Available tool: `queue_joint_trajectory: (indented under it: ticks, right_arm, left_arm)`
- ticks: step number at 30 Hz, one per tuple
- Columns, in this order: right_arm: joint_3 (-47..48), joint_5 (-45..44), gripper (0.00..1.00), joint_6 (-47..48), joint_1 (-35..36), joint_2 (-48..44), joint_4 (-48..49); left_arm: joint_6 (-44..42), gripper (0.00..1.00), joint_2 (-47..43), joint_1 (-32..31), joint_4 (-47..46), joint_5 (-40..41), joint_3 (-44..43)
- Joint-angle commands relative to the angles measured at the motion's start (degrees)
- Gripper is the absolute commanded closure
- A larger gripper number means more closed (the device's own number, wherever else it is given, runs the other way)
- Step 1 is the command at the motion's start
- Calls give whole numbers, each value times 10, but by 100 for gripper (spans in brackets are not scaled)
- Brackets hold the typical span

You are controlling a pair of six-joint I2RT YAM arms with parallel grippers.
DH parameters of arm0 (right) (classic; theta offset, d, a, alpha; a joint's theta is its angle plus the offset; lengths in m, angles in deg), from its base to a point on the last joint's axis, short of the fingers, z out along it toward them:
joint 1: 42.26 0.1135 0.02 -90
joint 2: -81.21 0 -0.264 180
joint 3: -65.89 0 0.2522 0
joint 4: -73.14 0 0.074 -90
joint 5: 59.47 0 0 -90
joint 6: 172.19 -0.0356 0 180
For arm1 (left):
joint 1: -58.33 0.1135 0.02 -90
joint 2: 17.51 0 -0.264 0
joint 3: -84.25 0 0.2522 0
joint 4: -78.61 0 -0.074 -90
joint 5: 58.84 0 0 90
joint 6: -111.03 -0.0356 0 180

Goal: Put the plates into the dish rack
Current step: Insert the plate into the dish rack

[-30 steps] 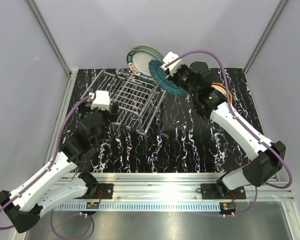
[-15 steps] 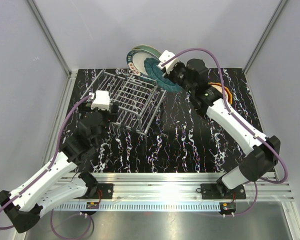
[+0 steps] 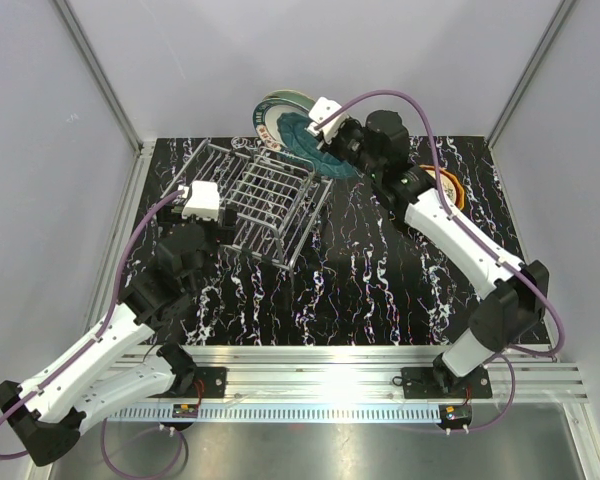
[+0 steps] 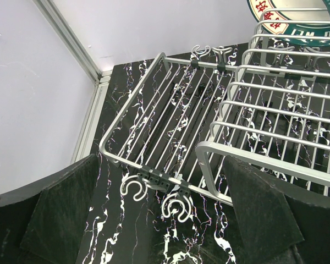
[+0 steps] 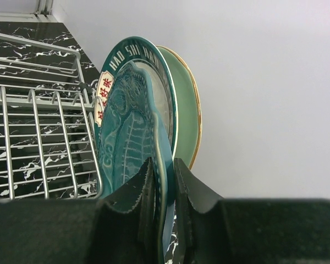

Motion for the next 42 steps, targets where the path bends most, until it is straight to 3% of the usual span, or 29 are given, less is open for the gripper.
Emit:
queue_joint_trajectory:
  ticks: [1,26,42]
  right_arm:
    - [65,28,100,13,5,-8,112]
    - [129,80,100,-14,5,76,117]
    - [108,83,100,-48,5,108,136]
  left_arm:
    - [-2,1,-4,2,-29,-4,3]
    - [-5,1,-3,2,-29,-7,4]
    - [-4,1,-3,2,-27,-12,4]
